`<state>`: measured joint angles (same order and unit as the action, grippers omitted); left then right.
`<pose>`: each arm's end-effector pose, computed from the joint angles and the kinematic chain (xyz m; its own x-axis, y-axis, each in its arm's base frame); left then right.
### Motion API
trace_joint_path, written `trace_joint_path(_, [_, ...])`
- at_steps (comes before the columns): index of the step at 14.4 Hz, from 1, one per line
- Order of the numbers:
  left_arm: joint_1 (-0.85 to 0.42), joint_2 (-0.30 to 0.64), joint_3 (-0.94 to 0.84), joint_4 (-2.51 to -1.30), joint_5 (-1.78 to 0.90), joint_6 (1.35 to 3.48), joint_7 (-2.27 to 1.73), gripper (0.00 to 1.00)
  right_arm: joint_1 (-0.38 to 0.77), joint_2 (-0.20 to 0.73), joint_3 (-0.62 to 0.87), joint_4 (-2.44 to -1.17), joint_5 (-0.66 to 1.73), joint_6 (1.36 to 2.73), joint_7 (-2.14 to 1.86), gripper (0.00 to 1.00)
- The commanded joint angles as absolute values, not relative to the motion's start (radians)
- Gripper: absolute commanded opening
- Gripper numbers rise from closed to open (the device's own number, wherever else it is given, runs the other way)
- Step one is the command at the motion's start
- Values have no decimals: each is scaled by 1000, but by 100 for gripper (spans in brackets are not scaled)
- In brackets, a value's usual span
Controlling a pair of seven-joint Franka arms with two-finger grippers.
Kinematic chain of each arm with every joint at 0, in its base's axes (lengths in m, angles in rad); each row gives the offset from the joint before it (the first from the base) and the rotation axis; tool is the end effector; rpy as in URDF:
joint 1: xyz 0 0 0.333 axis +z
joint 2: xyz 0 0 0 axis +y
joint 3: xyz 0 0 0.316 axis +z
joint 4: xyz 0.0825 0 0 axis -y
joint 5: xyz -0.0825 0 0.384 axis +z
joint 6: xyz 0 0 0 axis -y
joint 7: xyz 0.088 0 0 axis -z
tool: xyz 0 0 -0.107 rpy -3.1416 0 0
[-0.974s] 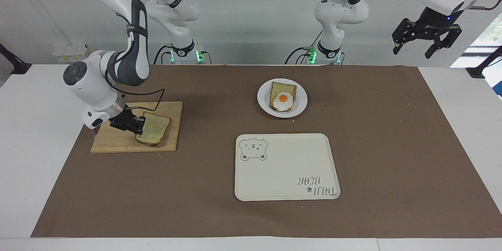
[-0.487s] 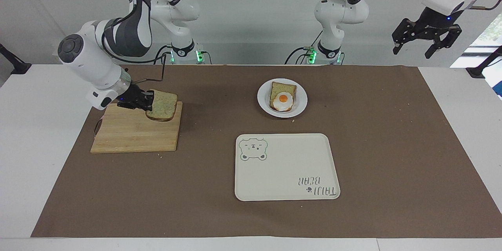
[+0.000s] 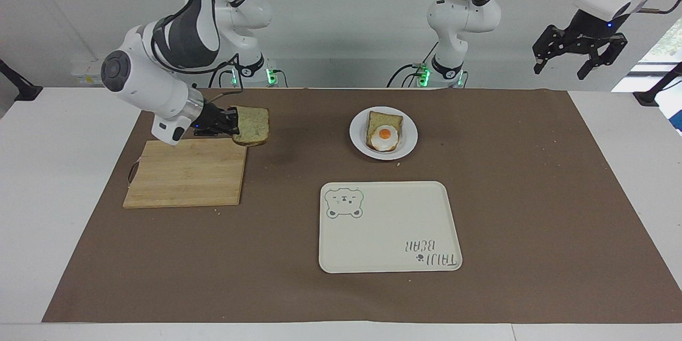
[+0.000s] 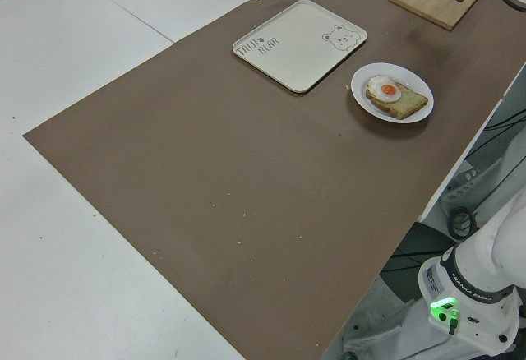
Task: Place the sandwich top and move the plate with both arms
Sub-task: 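Carry the toast slice with the right gripper toward the egg plate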
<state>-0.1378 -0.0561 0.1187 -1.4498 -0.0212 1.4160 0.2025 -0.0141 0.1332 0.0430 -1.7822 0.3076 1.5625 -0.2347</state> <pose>0.5185 -0.0101 0.6968 0.9745 -0.2229 0.0270 -0.2236 -0.9744 0.0225 0.5592 0.0479 0.4574 0.9298 0.2522 -0.2681 0.1451 -0.9205 -0.3627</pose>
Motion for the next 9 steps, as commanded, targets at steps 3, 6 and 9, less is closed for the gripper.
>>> trace_joint_path(3, [-144, -77, 123, -1471, -15, 1408, 196, 100, 112, 46, 66, -1896, 340, 1594, 10, 0])
trace_joint_path(6, [-144, -77, 123, -1471, -14, 1408, 196, 100, 191, 34, 64, -1919, 385, 1644, 78, 0])
trace_joint_path(9, [-144, -77, 123, -1471, -14, 1408, 196, 100, 273, 41, 66, -1921, 420, 1709, 179, 0])
